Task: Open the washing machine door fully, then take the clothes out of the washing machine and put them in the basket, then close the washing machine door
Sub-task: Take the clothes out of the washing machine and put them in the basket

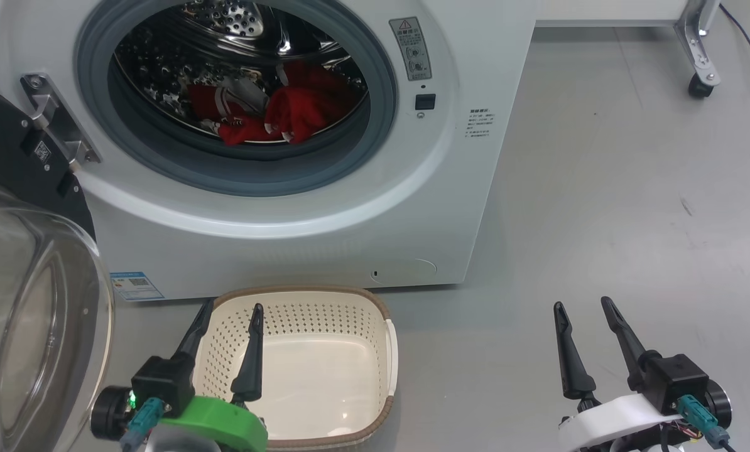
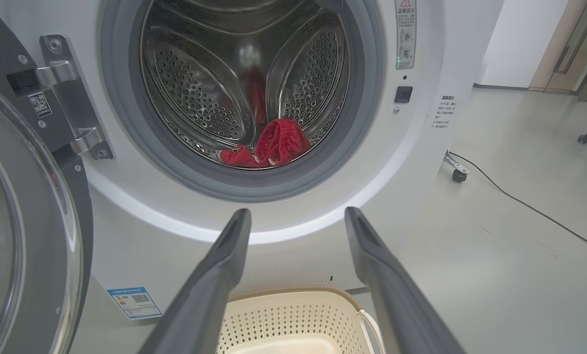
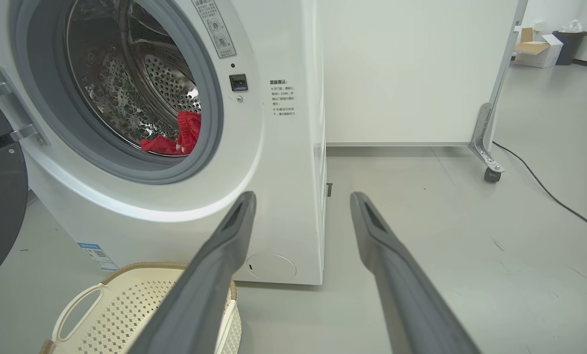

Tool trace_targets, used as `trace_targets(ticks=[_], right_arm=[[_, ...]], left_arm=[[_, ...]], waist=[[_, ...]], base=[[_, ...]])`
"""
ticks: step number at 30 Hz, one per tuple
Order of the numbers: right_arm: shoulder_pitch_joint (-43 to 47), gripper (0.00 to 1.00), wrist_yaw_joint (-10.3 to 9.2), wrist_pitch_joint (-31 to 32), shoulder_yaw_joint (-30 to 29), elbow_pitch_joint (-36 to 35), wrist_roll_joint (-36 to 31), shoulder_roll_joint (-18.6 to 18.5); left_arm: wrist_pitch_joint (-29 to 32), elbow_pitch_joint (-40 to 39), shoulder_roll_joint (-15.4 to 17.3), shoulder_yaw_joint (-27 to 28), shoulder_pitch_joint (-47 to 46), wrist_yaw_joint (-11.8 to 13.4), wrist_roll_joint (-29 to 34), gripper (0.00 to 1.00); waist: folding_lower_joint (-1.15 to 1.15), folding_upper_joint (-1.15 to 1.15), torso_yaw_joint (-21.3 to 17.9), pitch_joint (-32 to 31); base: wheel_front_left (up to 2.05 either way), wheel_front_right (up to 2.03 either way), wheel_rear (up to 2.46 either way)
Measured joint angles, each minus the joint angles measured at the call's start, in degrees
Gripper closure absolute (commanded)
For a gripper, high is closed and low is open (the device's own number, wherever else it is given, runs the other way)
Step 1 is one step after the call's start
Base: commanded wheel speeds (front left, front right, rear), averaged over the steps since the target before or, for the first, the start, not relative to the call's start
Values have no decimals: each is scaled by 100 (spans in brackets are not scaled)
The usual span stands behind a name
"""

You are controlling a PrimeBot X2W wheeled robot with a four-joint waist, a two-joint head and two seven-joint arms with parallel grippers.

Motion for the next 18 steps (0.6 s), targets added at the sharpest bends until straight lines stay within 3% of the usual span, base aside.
trace_targets(ticks=[11, 18], right_arm=[[-169, 0, 58, 0, 67, -104, -73, -1], [-347, 0, 119, 0, 97, -218, -152, -4]], left_arm=[[174, 322, -8, -62, -734, -158, -155, 0], [515, 633, -21, -129, -1383, -388, -415, 0]], waist=[[0, 0, -46, 459], [0, 0, -124, 870]], base=[[0, 0, 0], [0, 0, 0]])
